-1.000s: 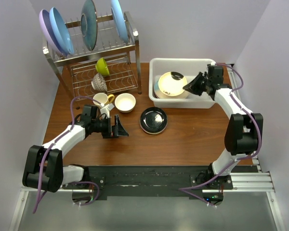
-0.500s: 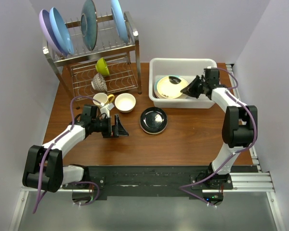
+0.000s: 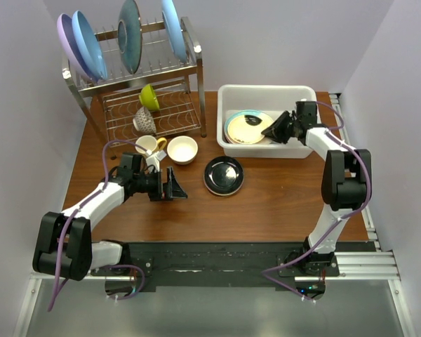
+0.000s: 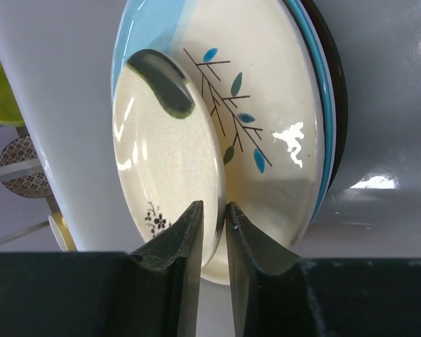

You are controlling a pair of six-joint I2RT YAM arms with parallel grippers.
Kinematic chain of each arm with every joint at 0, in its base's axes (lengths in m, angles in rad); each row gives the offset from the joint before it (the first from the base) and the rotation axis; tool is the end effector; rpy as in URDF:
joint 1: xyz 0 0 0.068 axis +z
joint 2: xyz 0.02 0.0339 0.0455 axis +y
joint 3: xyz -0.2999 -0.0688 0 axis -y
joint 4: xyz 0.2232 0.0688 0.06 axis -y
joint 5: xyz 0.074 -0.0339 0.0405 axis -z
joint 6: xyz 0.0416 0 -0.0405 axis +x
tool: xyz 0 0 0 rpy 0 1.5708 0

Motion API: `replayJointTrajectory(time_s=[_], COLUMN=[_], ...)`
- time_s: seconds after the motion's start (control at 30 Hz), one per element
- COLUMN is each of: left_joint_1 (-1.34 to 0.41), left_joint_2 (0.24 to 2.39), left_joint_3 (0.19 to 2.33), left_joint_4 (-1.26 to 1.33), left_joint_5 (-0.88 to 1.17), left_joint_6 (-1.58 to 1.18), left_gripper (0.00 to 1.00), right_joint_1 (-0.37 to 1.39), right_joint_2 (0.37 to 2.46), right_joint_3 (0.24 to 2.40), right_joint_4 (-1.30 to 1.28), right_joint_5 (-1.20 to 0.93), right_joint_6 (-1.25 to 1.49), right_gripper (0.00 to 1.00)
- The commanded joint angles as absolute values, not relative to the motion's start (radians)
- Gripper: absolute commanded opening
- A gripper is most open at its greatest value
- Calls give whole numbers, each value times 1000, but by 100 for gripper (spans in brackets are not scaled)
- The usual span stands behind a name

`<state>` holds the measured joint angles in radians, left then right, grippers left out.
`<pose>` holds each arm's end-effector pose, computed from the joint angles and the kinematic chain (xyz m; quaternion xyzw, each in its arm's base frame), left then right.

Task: Place the plates into the plastic bin on the countertop
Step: Place the plate in the plastic bin, then move the plate to the center of the board.

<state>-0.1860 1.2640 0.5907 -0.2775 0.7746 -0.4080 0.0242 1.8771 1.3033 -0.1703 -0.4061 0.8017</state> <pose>0.1927 -0.0659 0.2227 0.0168 0.8891 -0.4266 0.1648 0.4125 0.0264 0.2527 0.2650 0.8607 0.3270 0.2862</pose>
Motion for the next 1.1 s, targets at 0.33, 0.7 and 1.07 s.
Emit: replayJointTrajectory(time_s=[0.33,0.7,1.07], left_joint_1=[-198,-199,-199], left_joint_2=[1247,1241,1292], left_joint_3=[584,581,617], left_joint_4=[-247,-221,-202], left_joint_5=[796,788,792], left_joint_6=[-406,-433,-430], left_gripper=[100,100,100], right_joint_1=[21,21,78], right_joint_2=[1829,1516,1276], right_joint_3=[1367,1246,1083], right_joint_4=[-206,-192,-224], right_joint_5=[-333,-311,-364], right_joint_6=[782,788,802], right_gripper=[56,61,61])
